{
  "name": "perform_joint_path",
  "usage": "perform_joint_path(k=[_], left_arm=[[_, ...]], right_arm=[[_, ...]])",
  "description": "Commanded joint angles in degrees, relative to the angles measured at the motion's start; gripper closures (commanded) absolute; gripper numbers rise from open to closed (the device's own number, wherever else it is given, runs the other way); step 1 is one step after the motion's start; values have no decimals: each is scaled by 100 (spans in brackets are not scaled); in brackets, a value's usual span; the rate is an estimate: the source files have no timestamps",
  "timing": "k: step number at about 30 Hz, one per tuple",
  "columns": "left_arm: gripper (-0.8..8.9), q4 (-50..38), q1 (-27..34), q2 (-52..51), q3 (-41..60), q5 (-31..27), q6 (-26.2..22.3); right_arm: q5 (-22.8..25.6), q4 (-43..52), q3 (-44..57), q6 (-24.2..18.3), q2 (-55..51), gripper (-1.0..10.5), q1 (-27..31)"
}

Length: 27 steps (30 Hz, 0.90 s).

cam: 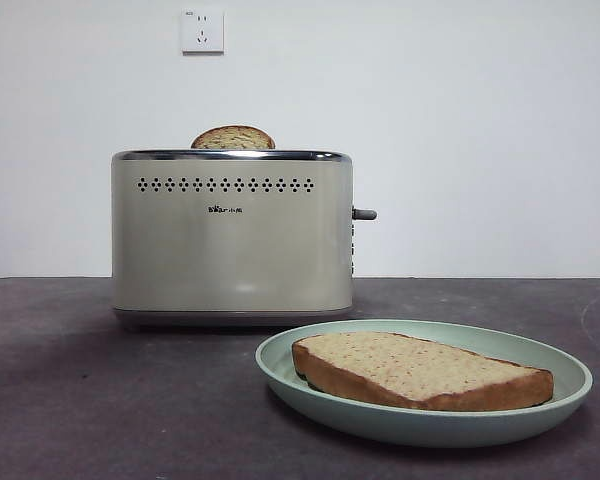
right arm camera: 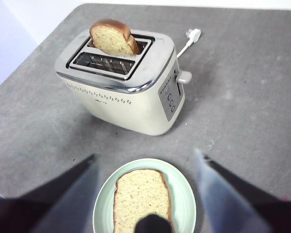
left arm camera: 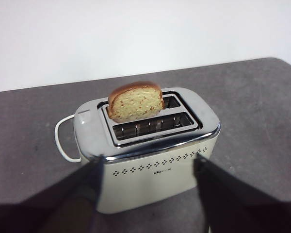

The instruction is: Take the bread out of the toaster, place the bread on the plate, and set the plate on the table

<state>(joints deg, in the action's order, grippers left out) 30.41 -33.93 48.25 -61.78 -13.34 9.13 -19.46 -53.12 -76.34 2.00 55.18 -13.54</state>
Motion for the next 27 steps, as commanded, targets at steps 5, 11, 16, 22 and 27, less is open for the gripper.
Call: perform_joint_path(k=[5, 11, 16, 22, 27], left_arm=[[821, -293, -22, -15, 28, 17, -13], [817, 122, -20, -7, 28, -2, 4], [817, 275, -20, -2, 28, 2, 7], [817, 273, -20, -2, 28, 0, 7], [817, 271, -20, 0, 28, 4, 7]], right_arm=[[20, 13, 35, -98, -4, 958, -13], [37, 46, 35, -96, -7, 946, -11], [35, 31, 35, -98, -7, 945, -11], [35, 31, 35, -98, -7, 945, -11], [35, 31, 35, -98, -7, 945, -11]])
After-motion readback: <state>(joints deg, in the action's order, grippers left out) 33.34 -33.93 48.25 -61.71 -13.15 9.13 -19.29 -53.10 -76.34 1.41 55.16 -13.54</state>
